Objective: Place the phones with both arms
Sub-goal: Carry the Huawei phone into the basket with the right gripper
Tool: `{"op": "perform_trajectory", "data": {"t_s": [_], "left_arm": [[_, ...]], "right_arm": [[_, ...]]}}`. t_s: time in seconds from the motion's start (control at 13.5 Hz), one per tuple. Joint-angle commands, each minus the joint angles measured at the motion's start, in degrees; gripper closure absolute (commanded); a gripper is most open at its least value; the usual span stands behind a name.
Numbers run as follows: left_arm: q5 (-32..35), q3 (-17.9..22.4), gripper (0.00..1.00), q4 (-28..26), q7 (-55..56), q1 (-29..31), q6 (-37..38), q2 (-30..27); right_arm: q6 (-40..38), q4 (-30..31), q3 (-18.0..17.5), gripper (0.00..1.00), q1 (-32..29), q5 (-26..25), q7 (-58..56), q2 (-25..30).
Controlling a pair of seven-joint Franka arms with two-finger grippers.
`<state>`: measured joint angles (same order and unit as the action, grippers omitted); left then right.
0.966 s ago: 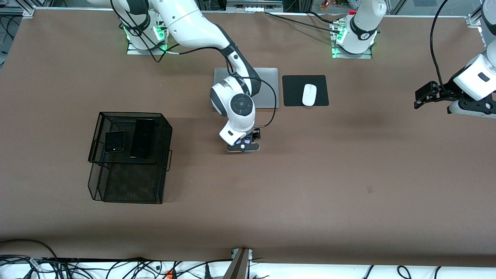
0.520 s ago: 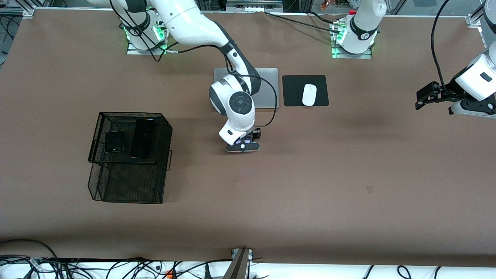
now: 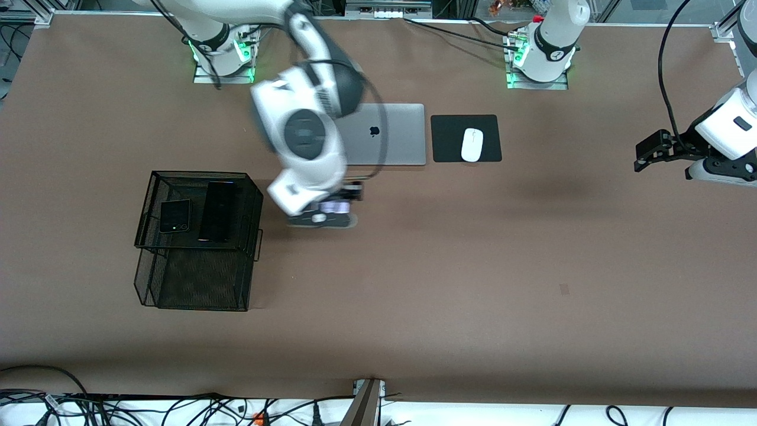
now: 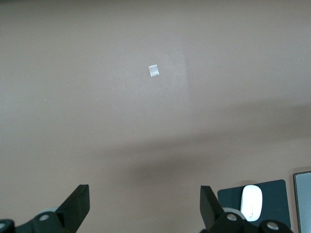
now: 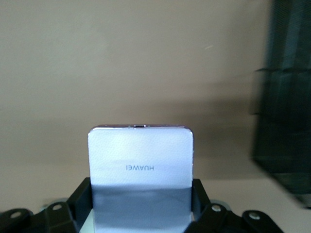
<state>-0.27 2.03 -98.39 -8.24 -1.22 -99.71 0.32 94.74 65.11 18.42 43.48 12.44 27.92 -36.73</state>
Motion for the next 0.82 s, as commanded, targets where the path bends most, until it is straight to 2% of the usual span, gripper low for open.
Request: {"op": "perform_trajectory", "data": {"t_s": [0.0, 0.15, 0.37, 0.52, 0.74], "left_arm": [[1.15, 0.25, 0.00, 2.06, -0.90, -0.54, 1.80, 0.74], [1.15, 0.25, 0.00, 2.06, -0.90, -0.45, 1.88, 0.74], [1.15, 0.34, 0.00, 2.06, -0.90, -0.36, 1.97, 0.74], [1.15, 0.25, 0.00, 2.06, -0.90, -0.45, 1.97, 0.74], [1.15, 0.34, 0.00, 2.06, -0.98, -0.27, 1.97, 0.74]], "right_arm": [[-2.63, 0.28, -1.20, 0.95, -8.46, 0.48, -9.77, 2.00], [-2.63, 0.28, -1.37, 0.95, -15.84, 0.48, -17.17, 2.10], [-0.44, -0.16, -1.37, 0.95, -22.63, 0.04, -25.44, 1.40], [3.33, -0.07, -1.37, 0.95, -26.06, -0.13, -30.89, -0.53], [10.26, 0.36, -1.37, 0.95, -27.30, -0.13, -31.88, -5.44]]}}
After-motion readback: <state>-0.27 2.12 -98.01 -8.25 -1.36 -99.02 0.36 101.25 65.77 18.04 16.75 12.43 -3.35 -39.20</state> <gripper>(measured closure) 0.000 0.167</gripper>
